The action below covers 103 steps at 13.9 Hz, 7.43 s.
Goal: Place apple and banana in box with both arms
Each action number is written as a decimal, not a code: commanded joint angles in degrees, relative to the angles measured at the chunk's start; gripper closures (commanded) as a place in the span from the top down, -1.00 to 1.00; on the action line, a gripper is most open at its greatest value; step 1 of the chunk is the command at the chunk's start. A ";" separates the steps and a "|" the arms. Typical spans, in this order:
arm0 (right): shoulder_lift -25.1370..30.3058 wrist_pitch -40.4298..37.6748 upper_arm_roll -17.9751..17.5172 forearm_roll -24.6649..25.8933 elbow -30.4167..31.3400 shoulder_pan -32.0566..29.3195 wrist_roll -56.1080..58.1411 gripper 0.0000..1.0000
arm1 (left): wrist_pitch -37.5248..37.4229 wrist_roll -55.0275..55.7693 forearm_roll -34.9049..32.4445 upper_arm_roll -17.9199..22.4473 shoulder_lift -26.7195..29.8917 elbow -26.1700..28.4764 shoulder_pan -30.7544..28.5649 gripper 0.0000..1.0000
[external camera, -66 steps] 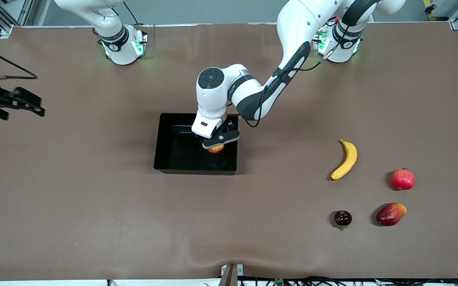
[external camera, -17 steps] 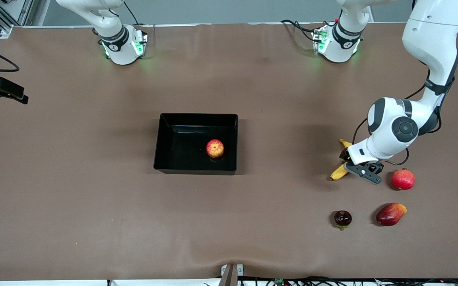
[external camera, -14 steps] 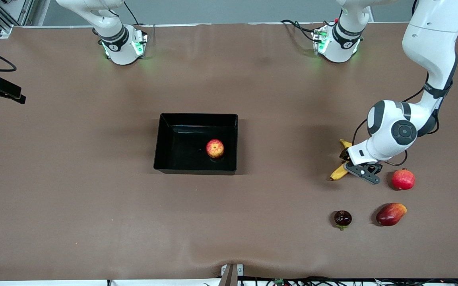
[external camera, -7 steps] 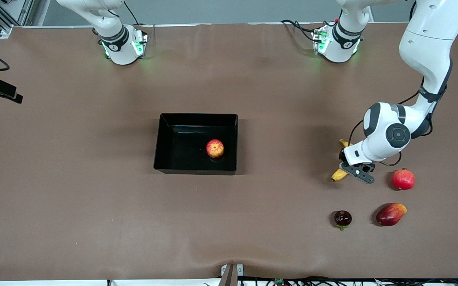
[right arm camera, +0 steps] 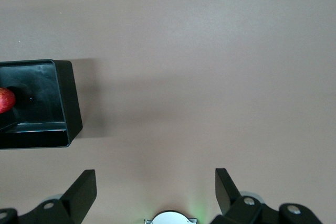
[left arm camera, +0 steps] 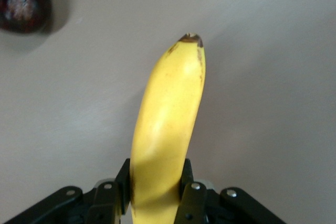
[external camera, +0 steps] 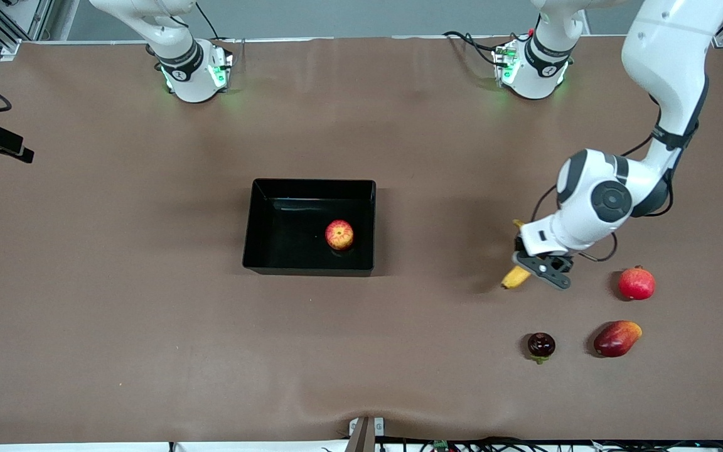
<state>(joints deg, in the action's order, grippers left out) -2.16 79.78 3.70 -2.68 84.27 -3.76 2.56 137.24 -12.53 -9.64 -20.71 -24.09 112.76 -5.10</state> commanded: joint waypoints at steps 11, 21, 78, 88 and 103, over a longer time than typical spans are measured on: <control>0.23 -0.24 -0.62 -1.81 -0.42 -1.69 -0.27 1.00 | -18.06 56.51 0.15 -7.95 -10.79 -31.36 22.65 -1.00; 0.14 -0.07 -0.62 -1.54 -0.33 -1.96 -0.18 1.00 | -9.74 77.99 0.50 4.71 -21.87 -42.19 45.08 -1.00; 0.05 -0.51 -0.97 -1.19 -3.23 1.82 -0.62 1.00 | -32.97 67.67 3.58 12.09 -12.40 -52.21 33.24 1.00; 0.14 -0.77 -1.15 0.65 -3.32 2.00 -0.80 1.00 | -54.70 46.11 0.78 12.97 -1.94 -52.03 20.75 1.00; 1.63 -3.23 -0.98 5.13 0.55 5.77 -1.33 1.00 | -58.07 29.41 1.81 12.18 13.17 -41.96 8.08 1.00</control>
<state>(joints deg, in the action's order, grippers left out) -2.18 75.98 2.65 0.73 83.22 0.66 2.49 77.03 17.54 -8.99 -8.12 -16.21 63.81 3.34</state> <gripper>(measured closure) 0.000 0.000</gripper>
